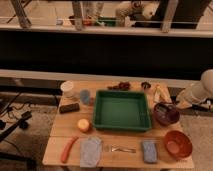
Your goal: Wipe purple bowl with brush
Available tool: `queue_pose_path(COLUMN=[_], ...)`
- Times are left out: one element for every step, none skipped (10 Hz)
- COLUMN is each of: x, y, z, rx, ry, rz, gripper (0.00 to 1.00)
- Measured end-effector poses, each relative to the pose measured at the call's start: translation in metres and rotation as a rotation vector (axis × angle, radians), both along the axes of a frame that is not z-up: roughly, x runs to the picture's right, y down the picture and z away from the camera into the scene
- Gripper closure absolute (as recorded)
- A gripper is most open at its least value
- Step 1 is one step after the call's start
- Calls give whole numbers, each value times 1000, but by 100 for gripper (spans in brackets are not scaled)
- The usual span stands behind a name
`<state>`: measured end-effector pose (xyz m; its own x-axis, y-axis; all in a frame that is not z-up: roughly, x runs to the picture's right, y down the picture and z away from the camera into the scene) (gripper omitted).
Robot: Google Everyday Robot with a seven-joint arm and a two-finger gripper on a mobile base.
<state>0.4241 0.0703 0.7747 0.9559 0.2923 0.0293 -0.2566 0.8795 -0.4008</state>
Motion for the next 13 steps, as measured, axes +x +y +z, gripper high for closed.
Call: queue_pose_path(x=[-3, -3, -3, -3, -1, 3, 9, 16, 22, 31, 38, 43, 49], y=[2, 14, 20, 28, 35, 39, 41, 40, 38, 39, 37, 34, 27], z=[-2, -15, -22, -28, -34, -37, -39, -38, -37, -35, -33, -27, -18], rx=[-1, -3, -5, -11, -16, -18, -19, -20, -19, -23, -23, -26, -28], ry=[-10, -26, -34, -43, -48, -45, -41, -33, -24, -11, 3, 16, 31], rz=[-3, 0, 3, 6, 8, 15, 21, 28, 33, 41, 46, 52, 59], gripper=[100, 100, 100, 100, 100, 100, 100, 100, 100, 100, 100, 100, 100])
